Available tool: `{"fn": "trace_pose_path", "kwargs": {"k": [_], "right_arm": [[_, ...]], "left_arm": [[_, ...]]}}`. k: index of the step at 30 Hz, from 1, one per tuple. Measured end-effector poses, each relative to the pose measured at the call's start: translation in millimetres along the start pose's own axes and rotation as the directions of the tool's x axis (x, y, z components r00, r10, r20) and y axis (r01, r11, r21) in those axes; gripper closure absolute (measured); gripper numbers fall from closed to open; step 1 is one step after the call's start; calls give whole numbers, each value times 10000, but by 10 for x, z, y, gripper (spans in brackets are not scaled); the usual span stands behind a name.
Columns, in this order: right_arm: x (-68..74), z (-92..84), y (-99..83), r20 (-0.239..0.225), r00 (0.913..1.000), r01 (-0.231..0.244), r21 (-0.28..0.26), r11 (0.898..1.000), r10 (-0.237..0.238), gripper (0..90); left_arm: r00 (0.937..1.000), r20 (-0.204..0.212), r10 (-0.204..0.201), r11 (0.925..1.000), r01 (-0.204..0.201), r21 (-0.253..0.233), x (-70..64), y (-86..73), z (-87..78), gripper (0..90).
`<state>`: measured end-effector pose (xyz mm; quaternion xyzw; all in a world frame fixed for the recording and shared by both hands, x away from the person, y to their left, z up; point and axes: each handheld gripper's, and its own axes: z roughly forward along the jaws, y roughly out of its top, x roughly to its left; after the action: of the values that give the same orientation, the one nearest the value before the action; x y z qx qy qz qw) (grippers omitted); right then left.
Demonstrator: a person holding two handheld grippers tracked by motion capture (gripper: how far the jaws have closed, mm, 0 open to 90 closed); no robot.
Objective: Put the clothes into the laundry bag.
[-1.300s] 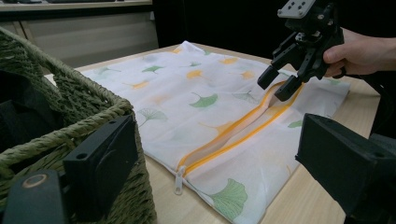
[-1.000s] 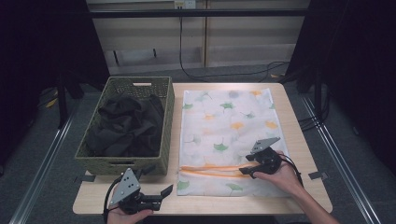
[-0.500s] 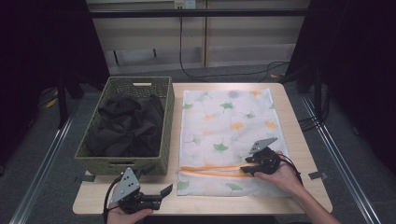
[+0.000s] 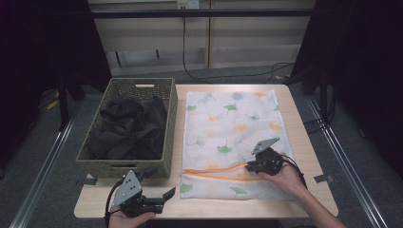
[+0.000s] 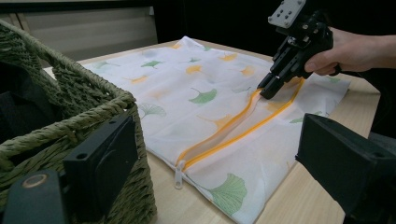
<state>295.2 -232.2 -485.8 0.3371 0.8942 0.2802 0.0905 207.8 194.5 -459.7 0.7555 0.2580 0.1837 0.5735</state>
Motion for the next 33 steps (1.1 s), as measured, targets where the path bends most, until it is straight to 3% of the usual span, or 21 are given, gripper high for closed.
{"fn": "trace_pose_path", "kwargs": {"k": [5,17,19,23,24,31,33], "right_arm": [[-10,1,-1,-187,9996,-212,-79,9997,210,856],[-29,-99,29,-43,9989,-462,-1035,9936,460,877],[-39,-109,29,-157,9987,-508,-1246,9909,492,877],[-43,-151,32,101,9983,-542,-1638,9850,566,880],[-46,-183,38,154,9979,-594,-1971,9786,636,882],[-70,-242,62,164,9965,-755,-2450,9666,820,883],[-87,-286,82,174,9956,-833,-2754,9577,916,884]], "left_arm": [[10000,7,14,10000,-14,14,2,0,-3,118],[10000,4,61,10000,-61,43,0,1,-3,120],[10000,-31,29,10000,-29,-36,-1,6,-6,120],[10000,-2,24,10000,-24,-31,-2,5,-8,120],[10000,22,75,10000,-75,-9,-3,6,-11,120],[10000,20,45,10000,-45,-23,-1,6,-8,120],[10000,24,72,10000,-72,-3,0,7,-12,120]]}}
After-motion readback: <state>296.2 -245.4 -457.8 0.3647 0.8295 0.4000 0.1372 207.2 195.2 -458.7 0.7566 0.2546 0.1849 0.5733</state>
